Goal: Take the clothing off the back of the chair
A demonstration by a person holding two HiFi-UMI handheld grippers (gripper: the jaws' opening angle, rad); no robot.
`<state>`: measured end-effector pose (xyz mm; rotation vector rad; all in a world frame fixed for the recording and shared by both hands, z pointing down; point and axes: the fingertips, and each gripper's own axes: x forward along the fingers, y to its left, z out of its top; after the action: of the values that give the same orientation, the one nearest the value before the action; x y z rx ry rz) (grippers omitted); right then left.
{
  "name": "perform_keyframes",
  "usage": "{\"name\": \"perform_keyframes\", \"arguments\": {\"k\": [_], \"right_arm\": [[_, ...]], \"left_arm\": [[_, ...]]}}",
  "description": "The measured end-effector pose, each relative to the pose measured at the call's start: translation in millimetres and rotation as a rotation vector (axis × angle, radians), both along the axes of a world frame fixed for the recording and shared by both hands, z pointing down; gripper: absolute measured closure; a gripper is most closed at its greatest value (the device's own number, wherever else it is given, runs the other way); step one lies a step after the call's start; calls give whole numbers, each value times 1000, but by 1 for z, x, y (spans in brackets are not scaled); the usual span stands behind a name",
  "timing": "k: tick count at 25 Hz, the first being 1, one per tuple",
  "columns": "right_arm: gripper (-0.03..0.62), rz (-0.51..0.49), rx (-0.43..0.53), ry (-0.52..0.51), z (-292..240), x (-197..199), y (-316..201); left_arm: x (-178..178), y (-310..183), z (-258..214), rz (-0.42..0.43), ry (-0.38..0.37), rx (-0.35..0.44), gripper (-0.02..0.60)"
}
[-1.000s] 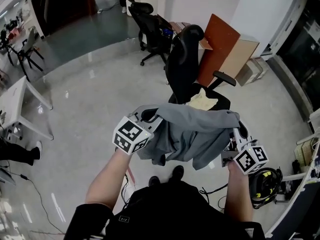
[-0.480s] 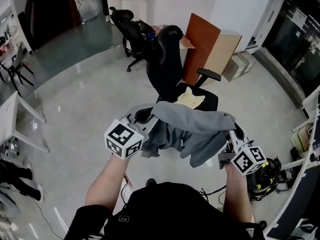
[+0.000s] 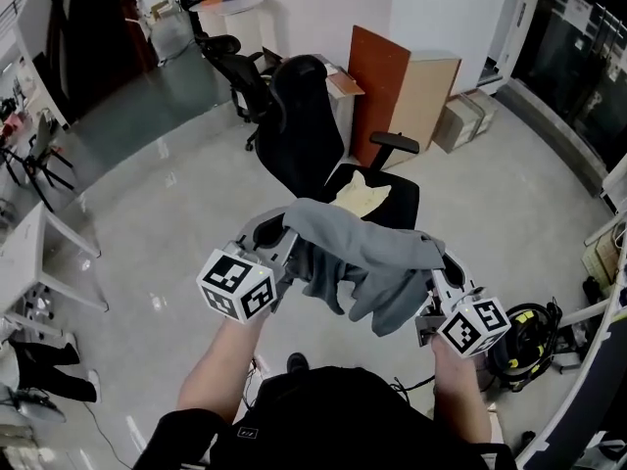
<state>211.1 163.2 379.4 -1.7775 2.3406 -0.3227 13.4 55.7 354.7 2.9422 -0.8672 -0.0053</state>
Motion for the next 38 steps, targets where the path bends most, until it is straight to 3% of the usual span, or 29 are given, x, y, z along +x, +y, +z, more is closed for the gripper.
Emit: {"name": "perform_keyframes", "arguments": {"k": [6,10,18,28,38], "right_arm": [[542,-64,-121,-79,58,9,23],[542,-110,-143,-62,71,9,13],[540,-103,-54,20,24,21,-14],[542,-127,160,124,-71,-5,-42],[542,-109,105,139,-53,-18,-47]], "left_arm": [[35,22,42,-71,-35,-107,561],[38,24,57,-118,-55,-135,561],[26,6,33,-146,-113,-40,561],[1,-24,-27,-154,-74,93,561],[-10,-35,-4,-155,-80,42,561]]}}
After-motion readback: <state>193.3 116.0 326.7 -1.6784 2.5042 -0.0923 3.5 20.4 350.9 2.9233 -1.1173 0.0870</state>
